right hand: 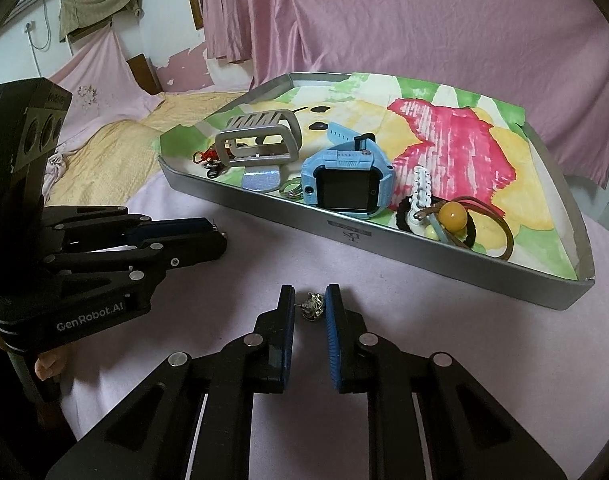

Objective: Organize jewelry
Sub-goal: 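Grasp the small silver charm with the right tool while the left tool grasps the gold charm, then carry the silver charm with the right tool while the left tool carries the gold charm over the tray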

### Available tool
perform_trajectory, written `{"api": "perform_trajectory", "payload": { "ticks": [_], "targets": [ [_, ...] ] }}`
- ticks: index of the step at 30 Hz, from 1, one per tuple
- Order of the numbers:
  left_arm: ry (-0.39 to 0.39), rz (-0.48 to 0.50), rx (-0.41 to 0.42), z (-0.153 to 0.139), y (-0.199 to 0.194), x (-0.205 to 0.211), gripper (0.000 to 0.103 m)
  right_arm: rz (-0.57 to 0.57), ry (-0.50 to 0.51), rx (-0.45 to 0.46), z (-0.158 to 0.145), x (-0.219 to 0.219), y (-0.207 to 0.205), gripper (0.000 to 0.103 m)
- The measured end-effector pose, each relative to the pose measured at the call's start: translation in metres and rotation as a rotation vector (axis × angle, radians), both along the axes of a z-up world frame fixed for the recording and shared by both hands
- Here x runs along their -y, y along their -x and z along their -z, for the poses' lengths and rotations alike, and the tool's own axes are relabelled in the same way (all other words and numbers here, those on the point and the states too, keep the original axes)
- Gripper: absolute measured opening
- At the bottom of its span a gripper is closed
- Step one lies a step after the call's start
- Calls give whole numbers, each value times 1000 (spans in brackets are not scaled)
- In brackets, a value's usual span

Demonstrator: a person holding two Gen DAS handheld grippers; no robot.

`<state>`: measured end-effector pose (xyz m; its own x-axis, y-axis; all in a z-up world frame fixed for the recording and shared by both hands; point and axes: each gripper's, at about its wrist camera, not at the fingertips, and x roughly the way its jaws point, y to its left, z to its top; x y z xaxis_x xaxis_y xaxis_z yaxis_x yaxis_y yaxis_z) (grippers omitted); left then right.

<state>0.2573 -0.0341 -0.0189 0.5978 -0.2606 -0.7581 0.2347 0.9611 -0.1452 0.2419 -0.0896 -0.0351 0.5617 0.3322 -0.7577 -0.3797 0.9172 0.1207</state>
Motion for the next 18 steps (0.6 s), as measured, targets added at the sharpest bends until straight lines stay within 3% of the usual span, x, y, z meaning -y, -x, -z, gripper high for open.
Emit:
{"api": "perform_trajectory", "payload": {
  "ticks": [18],
  "targets": [
    [58, 44, 66, -14, 9, 13, 11, 58, -85, 45, -9, 26, 15, 13]
  ]
}}
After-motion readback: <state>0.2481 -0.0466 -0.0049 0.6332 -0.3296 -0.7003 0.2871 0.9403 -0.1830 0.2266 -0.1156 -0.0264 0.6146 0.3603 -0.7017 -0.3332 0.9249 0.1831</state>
